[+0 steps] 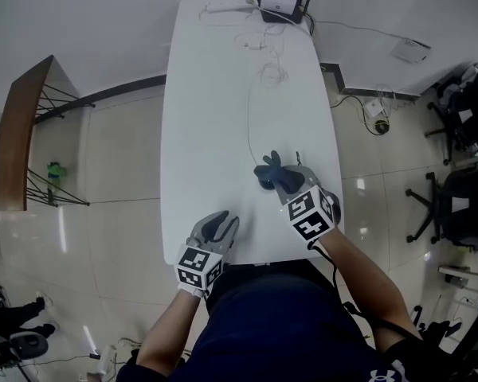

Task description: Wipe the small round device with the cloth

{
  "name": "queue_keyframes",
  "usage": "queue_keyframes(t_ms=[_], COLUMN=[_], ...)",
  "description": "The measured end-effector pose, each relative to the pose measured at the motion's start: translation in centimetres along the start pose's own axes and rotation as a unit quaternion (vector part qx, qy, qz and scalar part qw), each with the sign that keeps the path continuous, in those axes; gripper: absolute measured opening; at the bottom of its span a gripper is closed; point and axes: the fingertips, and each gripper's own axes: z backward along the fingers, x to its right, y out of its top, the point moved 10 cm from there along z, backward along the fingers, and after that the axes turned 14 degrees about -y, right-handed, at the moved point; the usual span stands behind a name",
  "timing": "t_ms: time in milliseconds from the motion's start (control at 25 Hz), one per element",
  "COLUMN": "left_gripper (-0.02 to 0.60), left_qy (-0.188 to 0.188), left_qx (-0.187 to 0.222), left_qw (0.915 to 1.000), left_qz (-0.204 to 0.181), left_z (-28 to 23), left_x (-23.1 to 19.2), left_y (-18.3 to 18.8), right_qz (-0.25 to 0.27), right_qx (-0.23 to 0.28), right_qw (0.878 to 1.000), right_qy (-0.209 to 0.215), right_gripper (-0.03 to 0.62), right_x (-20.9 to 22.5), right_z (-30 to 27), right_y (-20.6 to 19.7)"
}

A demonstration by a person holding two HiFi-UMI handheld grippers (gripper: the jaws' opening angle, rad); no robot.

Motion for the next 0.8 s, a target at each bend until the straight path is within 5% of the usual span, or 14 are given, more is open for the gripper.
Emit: queue_keyframes(t_ms=[360,800], left_gripper=[0.112,0.108], left_qy=[-0.017,-0.03], left_qx=[-0.004,-0.017], left_qw=[0.9999,0.9994], left_qz=[0.001,-0.007], left_z=[0.0,-1.6], left_x=[-1.5,-0.4], left_y=[-0.5,-0.5], right_qz=[-0.217,-0.239], right_qx=[-0.042,-0.064], right_qw=[0.975,0.965], right_qy=[0.038,0.081], right_gripper=[0.077,0.077], right_x=[-1.1,-3.6], right_z=[-0.4,0.4], right_y=[-6.0,-8.6])
